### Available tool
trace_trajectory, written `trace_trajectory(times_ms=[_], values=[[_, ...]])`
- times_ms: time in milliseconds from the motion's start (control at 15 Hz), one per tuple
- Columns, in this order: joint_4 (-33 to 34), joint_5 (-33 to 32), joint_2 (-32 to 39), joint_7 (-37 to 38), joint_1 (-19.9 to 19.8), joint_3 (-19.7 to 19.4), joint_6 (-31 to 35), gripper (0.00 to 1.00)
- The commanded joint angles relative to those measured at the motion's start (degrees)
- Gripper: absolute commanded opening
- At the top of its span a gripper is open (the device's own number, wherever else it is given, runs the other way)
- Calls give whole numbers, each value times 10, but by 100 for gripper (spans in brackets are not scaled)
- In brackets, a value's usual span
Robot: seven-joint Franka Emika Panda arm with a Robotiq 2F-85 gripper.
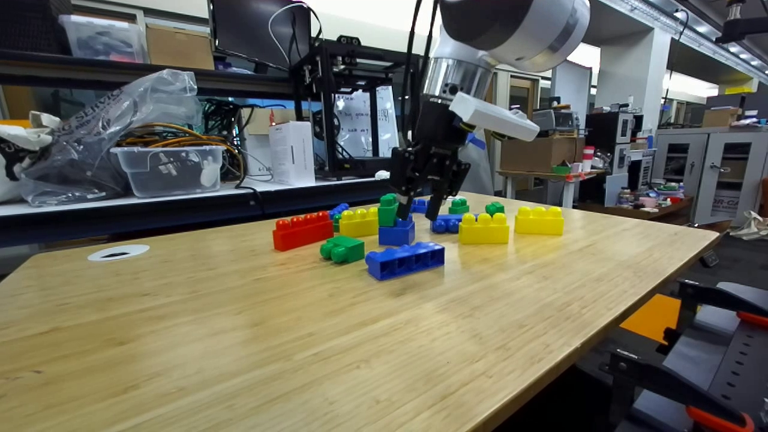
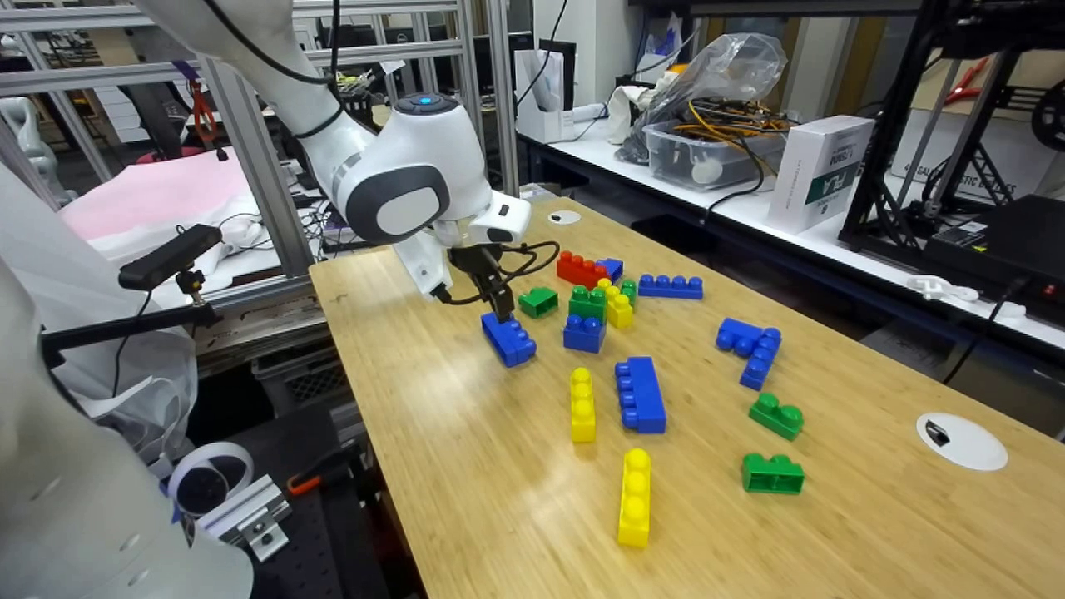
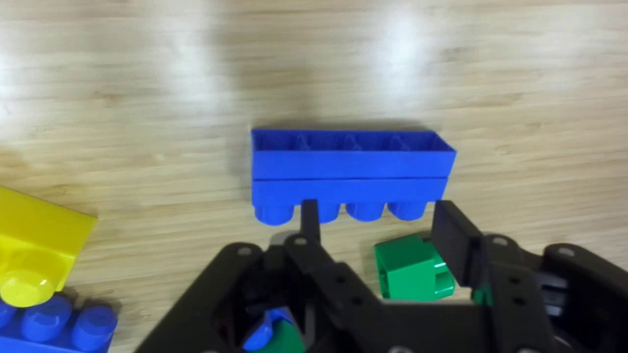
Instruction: Remove the blue building block from the center left of the table and put it on the blue and green one
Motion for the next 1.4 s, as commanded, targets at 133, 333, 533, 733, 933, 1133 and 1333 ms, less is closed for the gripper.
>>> trace_trajectory(times_ms=[133,333,533,733,933,1133,1333], values=[[14,29,-17,-118,-36,6,-127,94],[17,-50,-25,-154,-48,-16,-213,100],[31,-118,-29,-190,-54,-29,-285,100],[57,-158,-33,-245,-55,-34,-354,100],[89,-204,-29,-297,-53,-36,-411,100],[114,-244,-19,-354,-51,-34,-438,100],[109,-233,-26,-352,-51,-34,-426,100]])
